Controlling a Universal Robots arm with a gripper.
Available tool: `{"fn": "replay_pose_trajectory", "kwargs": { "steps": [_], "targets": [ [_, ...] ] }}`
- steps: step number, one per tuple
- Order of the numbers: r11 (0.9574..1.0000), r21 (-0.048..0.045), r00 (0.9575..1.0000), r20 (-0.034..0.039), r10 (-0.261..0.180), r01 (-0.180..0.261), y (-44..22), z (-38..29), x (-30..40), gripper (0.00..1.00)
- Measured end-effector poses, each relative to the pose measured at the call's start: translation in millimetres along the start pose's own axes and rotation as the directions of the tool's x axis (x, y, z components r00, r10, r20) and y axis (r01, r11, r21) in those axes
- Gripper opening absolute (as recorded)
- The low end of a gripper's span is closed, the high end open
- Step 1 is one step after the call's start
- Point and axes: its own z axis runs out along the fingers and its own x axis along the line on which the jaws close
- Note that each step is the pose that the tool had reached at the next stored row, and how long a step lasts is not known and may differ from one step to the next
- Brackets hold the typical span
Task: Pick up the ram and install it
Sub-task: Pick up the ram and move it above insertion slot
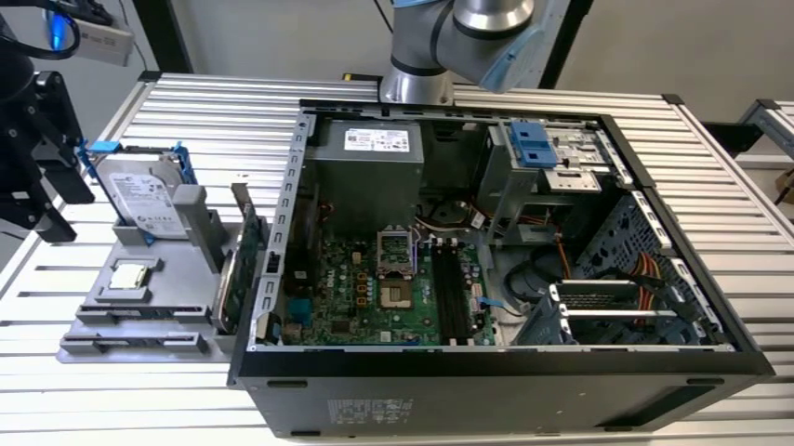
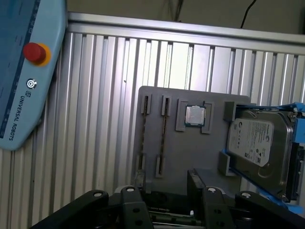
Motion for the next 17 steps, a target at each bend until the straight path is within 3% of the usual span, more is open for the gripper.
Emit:
{"fn": "replay_pose_trajectory", "kwargs": {
  "steps": [17],
  "targets": [
    [1.0,-0.0001,1.0,-0.0001,0.0,0.0,-0.1,13.1,0.1,1.0]
  ]
}}
